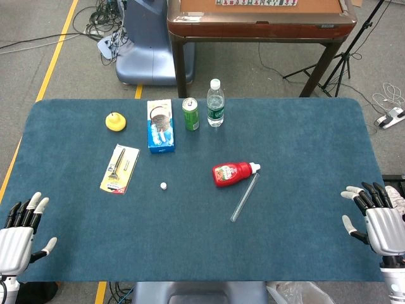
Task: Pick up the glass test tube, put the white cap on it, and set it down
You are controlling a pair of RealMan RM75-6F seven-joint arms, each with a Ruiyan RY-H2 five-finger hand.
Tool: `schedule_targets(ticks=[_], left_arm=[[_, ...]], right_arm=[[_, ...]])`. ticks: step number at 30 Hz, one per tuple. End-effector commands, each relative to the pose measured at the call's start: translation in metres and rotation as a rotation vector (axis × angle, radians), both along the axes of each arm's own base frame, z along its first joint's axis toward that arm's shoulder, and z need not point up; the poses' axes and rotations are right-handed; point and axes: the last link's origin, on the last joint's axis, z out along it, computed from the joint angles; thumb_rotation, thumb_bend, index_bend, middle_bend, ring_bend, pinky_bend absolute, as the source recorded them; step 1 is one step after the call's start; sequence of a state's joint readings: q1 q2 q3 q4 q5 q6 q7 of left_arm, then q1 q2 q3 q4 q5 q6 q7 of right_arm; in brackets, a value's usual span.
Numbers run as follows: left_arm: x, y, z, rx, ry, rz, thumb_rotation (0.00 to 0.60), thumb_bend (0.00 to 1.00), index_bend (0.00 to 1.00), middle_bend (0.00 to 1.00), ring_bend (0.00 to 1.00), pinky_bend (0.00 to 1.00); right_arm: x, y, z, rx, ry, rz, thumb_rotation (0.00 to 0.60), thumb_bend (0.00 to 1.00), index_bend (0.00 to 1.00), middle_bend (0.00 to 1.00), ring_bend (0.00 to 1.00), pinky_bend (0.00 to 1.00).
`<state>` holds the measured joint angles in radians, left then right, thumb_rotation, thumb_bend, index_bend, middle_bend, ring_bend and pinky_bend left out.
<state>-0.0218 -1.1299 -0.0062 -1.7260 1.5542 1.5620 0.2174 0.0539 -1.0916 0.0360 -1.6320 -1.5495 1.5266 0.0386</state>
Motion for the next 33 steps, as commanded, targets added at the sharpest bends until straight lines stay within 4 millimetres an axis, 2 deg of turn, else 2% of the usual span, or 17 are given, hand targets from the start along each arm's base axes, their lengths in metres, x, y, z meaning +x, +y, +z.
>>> schedule_targets(ticks=[1,4,6,10,12,13,14,15,17,25,27,33], left_arm=[[0.0,0.0,0.0,-0.002,0.001,0.003,0.6,0.2,0.0,0.0,0.0,0.0],[-0.001,0.0,0.0,-0.003,0.001,0.012,0.6,0.2,0.0,0.0,0.0,0.0],[-0.002,-0.001,0.0,-0.007,0.0,0.021,0.6,0.2,0.0,0.0,0.0,0.0],[-0.002,-0.003,0.001,-0.004,-0.001,0.023,0.6,0.2,0.0,0.0,0.0,0.0],[-0.002,-0.003,0.001,-0.003,-0.004,0.021,0.6,0.2,0.0,0.0,0.0,0.0],[-0.002,-0.003,0.001,-0.004,-0.005,0.02,0.6,0.2,0.0,0.0,0.0,0.0],[-0.002,-0.002,0.001,-0.006,-0.006,0.021,0.6,0.2,0.0,0.0,0.0,0.0],[-0.002,-0.002,0.001,-0.008,-0.006,0.022,0.6,0.2,0.0,0.0,0.0,0.0],[-0.002,-0.002,0.001,-0.009,-0.005,0.021,0.6,0.2,0.0,0.0,0.0,0.0],[-0.002,-0.006,0.0,-0.01,-0.005,0.027,0.6,0.2,0.0,0.0,0.0,0.0],[-0.002,-0.007,0.0,-0.011,-0.003,0.028,0.6,0.2,0.0,0.0,0.0,0.0],[-0.001,-0.009,-0.001,-0.005,-0.001,0.026,0.6,0.2,0.0,0.0,0.0,0.0]], right_arm=[[0.002,-0.001,0.0,0.002,0.0,0.012,0.6,0.37,0.32,0.25,0.09,0.08],[0.006,-0.003,-0.003,0.021,-0.012,0.019,0.6,0.37,0.32,0.31,0.15,0.1],[0.009,-0.006,-0.005,0.05,-0.026,0.027,0.6,0.37,0.32,0.41,0.29,0.21],[0.018,-0.015,-0.013,0.116,0.012,0.067,0.6,0.39,0.32,0.65,0.59,0.55],[0.025,-0.022,-0.02,0.163,0.031,0.094,0.6,0.47,0.32,0.8,0.8,0.83],[0.028,-0.026,-0.023,0.188,0.039,0.104,0.6,0.53,0.32,0.87,0.9,0.93],[0.031,-0.03,-0.027,0.222,0.047,0.11,0.6,0.58,0.32,0.92,0.95,0.98],[0.035,-0.035,-0.032,0.27,0.056,0.116,0.6,0.64,0.32,0.97,0.99,1.0],[0.042,-0.044,-0.04,0.338,0.073,0.128,0.6,0.72,0.32,1.0,1.0,1.0],[0.078,-0.079,-0.086,0.551,0.112,0.198,0.6,0.97,0.32,1.0,1.0,1.0],[0.083,-0.085,-0.097,0.588,0.117,0.204,0.6,1.0,0.32,1.0,1.0,1.0],[0.105,-0.1,-0.128,0.686,0.134,0.235,0.6,1.0,0.32,1.0,1.0,1.0]])
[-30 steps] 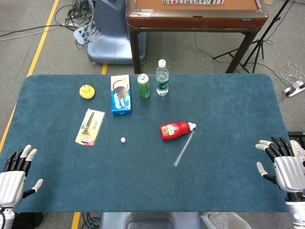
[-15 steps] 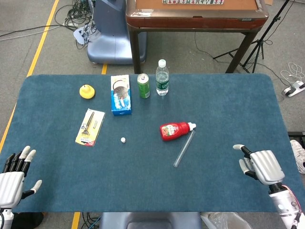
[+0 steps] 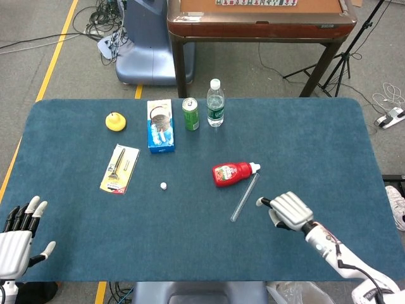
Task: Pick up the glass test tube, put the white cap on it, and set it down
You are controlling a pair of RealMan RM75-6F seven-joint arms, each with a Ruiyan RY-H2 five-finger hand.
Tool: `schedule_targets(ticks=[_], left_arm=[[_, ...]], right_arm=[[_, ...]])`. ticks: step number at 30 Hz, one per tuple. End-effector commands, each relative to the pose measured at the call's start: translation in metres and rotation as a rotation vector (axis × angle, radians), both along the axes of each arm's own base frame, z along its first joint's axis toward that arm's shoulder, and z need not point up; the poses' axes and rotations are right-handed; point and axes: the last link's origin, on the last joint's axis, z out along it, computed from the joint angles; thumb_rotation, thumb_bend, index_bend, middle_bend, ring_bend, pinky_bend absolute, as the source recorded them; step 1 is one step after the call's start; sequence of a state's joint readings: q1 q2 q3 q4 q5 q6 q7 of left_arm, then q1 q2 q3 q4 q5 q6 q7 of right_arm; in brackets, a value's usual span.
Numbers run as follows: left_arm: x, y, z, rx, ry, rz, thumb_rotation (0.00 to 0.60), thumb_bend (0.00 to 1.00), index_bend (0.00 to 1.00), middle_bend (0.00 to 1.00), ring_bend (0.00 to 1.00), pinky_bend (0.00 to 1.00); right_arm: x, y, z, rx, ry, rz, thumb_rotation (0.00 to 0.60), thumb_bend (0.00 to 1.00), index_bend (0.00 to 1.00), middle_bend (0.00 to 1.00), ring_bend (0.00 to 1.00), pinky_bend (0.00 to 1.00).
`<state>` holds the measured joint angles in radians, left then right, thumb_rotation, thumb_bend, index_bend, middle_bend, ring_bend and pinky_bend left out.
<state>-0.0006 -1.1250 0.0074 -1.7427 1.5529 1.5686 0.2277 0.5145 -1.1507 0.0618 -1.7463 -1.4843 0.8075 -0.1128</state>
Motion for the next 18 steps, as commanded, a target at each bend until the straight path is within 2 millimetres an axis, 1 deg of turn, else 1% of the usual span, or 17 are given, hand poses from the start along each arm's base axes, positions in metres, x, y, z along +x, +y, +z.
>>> schedule_targets(ticks=[1,5,10,18], left_arm=[[0.0,0.0,0.0,0.002,0.001,-0.001,0.6,0.2,0.0,0.0,0.0,0.0],[0.0,-0.001,-0.001,0.001,0.005,0.001,0.6,0.2,0.0,0.0,0.0,0.0],[0.0,-0.001,-0.002,-0.004,0.006,0.004,0.6,0.2,0.0,0.0,0.0,0.0],[-0.001,0.001,-0.003,-0.01,0.008,0.006,0.6,0.2,0.0,0.0,0.0,0.0]], right_arm=[[0.016,-0.009,-0.02,0.048,0.003,0.023,0.6,1.0,0.32,1.0,1.0,1.0],[0.024,-0.016,-0.036,0.079,0.005,0.028,0.6,1.0,0.32,1.0,1.0,1.0],[0.027,-0.022,-0.053,0.097,0.021,0.024,0.6,1.0,0.32,1.0,1.0,1.0],[0.026,-0.026,-0.066,0.102,0.032,0.011,0.6,1.0,0.32,1.0,1.0,1.0]])
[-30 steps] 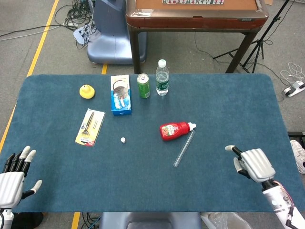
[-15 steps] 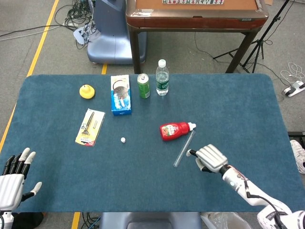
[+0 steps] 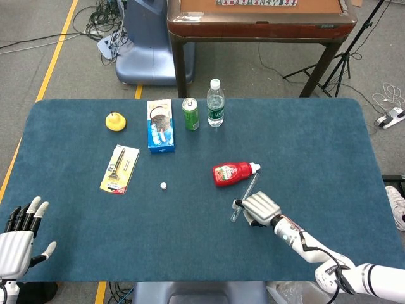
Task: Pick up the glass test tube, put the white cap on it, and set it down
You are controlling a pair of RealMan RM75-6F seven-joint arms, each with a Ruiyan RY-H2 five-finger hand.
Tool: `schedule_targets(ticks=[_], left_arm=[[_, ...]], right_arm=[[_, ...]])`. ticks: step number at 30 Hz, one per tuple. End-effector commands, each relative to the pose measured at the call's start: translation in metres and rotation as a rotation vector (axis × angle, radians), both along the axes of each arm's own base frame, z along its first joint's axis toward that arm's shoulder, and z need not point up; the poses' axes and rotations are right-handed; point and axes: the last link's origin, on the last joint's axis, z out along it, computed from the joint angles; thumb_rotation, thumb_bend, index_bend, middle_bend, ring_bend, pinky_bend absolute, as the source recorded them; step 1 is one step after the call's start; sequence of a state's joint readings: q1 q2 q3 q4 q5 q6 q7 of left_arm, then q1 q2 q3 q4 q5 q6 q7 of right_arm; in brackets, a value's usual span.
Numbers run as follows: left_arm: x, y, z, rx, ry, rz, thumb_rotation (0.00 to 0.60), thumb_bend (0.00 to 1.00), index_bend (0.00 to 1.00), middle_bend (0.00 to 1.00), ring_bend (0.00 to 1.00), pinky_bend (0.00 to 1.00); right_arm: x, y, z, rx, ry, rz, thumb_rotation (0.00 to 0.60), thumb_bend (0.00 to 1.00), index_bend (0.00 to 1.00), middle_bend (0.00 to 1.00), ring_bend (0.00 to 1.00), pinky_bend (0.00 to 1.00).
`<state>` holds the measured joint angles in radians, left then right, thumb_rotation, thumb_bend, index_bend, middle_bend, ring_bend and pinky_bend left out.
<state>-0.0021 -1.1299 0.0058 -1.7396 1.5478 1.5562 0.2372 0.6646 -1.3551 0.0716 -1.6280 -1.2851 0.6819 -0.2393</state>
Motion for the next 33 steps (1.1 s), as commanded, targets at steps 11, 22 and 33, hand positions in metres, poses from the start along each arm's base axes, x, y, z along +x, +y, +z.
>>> schedule_targets(ticks=[11,22,33], left_arm=[[-0.003,0.0,-0.001,-0.006,-0.002,0.01,0.6,0.2,0.0,0.0,0.0,0.0],[-0.003,0.001,-0.005,-0.021,-0.004,0.008,0.6,0.2,0.0,0.0,0.0,0.0],[-0.002,0.003,-0.006,-0.027,-0.004,0.006,0.6,0.2,0.0,0.0,0.0,0.0]], right_arm=[[0.003,-0.003,-0.01,0.011,0.01,0.001,0.6,1.0,0.32,1.0,1.0,1.0],[-0.018,0.003,0.003,-0.01,0.053,-0.041,0.6,1.0,0.32,1.0,1.0,1.0],[-0.037,0.008,0.019,-0.033,0.095,-0.077,0.6,1.0,0.32,1.0,1.0,1.0]])
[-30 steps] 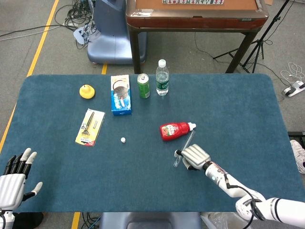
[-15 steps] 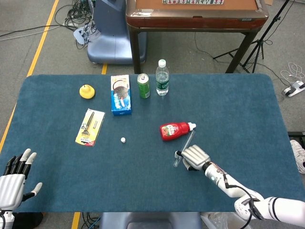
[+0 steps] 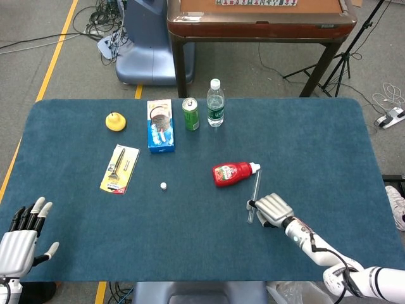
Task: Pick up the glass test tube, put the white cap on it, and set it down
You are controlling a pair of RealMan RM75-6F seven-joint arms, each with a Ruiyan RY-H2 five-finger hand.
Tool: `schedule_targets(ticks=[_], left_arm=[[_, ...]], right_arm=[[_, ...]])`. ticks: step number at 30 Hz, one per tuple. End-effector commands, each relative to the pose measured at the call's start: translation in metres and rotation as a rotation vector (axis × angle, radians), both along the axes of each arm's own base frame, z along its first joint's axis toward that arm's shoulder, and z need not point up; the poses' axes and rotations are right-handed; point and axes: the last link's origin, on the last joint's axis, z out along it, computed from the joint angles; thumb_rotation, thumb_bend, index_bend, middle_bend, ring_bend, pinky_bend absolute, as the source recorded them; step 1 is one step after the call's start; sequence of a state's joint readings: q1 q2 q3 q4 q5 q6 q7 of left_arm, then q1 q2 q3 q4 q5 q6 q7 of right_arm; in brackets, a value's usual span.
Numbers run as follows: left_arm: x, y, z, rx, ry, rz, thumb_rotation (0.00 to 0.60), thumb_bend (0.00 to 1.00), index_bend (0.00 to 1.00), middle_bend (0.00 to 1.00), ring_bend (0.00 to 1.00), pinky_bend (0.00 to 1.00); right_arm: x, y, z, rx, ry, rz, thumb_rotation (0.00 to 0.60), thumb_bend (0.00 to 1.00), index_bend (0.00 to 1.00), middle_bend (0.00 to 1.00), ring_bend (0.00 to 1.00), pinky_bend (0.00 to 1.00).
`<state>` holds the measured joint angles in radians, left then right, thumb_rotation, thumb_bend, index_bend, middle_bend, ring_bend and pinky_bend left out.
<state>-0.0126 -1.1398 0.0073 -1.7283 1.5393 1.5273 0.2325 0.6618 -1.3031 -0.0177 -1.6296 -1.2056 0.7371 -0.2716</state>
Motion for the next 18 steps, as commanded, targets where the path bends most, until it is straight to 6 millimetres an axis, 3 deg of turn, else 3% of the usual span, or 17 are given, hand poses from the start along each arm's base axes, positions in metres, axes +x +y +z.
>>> schedule_targets(ticks=[1,12,18], left_arm=[[0.0,0.0,0.0,-0.001,0.0,0.0,0.6,0.2,0.0,0.0,0.0,0.0],[0.001,0.002,-0.002,-0.007,0.0,0.001,0.6,0.2,0.0,0.0,0.0,0.0],[0.001,0.002,-0.003,-0.011,-0.001,0.001,0.6,0.2,0.0,0.0,0.0,0.0]], right_arm=[[-0.006,0.002,0.006,-0.011,0.015,-0.01,0.6,1.0,0.32,1.0,1.0,1.0],[-0.036,0.019,0.042,-0.053,0.1,-0.062,0.6,1.0,0.32,1.0,1.0,1.0],[-0.042,0.019,0.066,-0.14,0.072,-0.1,0.6,1.0,0.32,1.0,1.0,1.0]])
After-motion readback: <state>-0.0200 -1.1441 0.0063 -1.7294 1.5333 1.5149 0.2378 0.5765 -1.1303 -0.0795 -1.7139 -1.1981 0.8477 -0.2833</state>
